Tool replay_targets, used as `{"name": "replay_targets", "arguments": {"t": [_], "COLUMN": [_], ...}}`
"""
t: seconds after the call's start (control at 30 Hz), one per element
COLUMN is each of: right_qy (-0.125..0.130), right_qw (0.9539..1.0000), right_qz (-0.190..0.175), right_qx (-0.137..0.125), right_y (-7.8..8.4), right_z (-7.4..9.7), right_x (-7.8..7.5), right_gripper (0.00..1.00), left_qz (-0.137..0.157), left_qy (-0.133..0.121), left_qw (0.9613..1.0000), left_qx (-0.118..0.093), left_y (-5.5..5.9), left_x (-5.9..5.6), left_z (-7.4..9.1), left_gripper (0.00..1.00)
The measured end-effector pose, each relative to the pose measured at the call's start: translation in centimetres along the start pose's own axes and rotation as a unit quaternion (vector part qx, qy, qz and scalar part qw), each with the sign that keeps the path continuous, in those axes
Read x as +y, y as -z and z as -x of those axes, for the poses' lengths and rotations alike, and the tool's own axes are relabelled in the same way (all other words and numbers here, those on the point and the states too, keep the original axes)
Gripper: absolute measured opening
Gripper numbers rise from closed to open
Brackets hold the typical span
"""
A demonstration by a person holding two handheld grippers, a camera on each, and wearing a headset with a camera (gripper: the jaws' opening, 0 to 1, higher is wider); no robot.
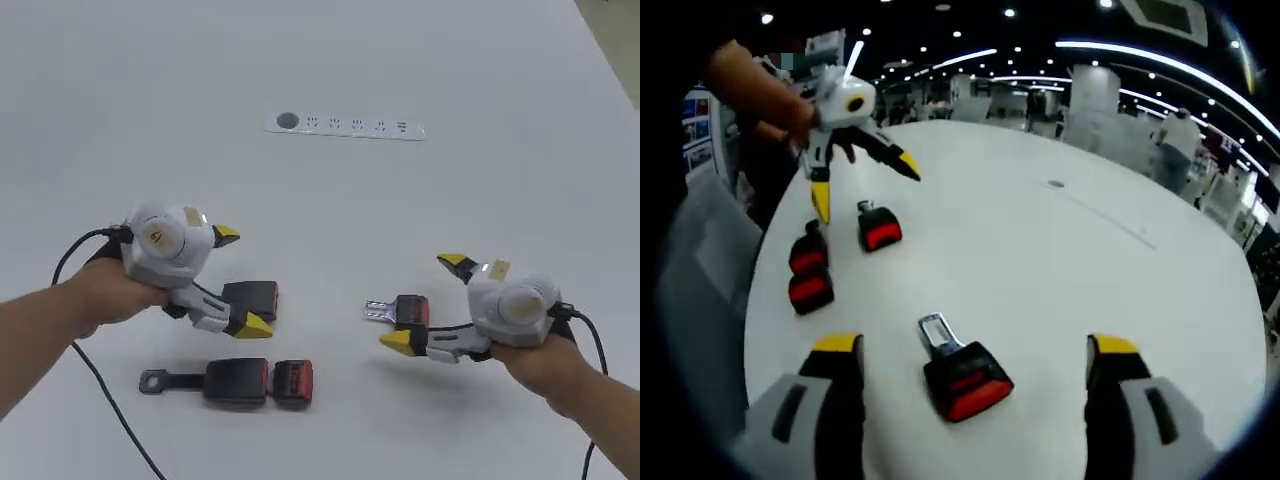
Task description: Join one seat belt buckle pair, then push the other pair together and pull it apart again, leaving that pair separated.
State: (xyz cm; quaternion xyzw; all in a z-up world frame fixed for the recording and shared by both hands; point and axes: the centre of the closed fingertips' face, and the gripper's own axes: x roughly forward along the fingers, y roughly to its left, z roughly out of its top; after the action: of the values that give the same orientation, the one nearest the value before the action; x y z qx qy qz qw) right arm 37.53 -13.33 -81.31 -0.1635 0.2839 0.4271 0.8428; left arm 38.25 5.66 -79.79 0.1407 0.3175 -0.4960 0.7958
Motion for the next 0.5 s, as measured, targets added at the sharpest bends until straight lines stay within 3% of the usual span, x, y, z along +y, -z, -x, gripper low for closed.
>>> {"name": "replay_targets", "arguments": {"t": [0.17, 0.27, 0.5], "right_qy": [0.018, 0.025, 0.037], "right_qw": [0.9997, 0.9994, 0.9989], "right_qz": [0.000, 0.003, 0.014], "right_qx": [-0.014, -0.023, -0.026], "right_y": [-1.1, -1.7, -2.1], "right_z": [0.8, 1.3, 2.0], "right_x": [1.1, 2.0, 3.6], "right_gripper": [1.00, 0.99, 1.00], "left_qz": [0.011, 0.038, 0.048], "left_qy": [-0.030, -0.048, -0.076], "left_qw": [0.9993, 0.9969, 0.9944], "left_qx": [-0.018, -0.050, -0.054], "left_y": [0.2, -0.1, 1.2], "left_x": [-0.3, -0.9, -2.3], "left_z": [1.8, 3.1, 5.4], "left_gripper": [1.00, 1.00, 1.00]}}
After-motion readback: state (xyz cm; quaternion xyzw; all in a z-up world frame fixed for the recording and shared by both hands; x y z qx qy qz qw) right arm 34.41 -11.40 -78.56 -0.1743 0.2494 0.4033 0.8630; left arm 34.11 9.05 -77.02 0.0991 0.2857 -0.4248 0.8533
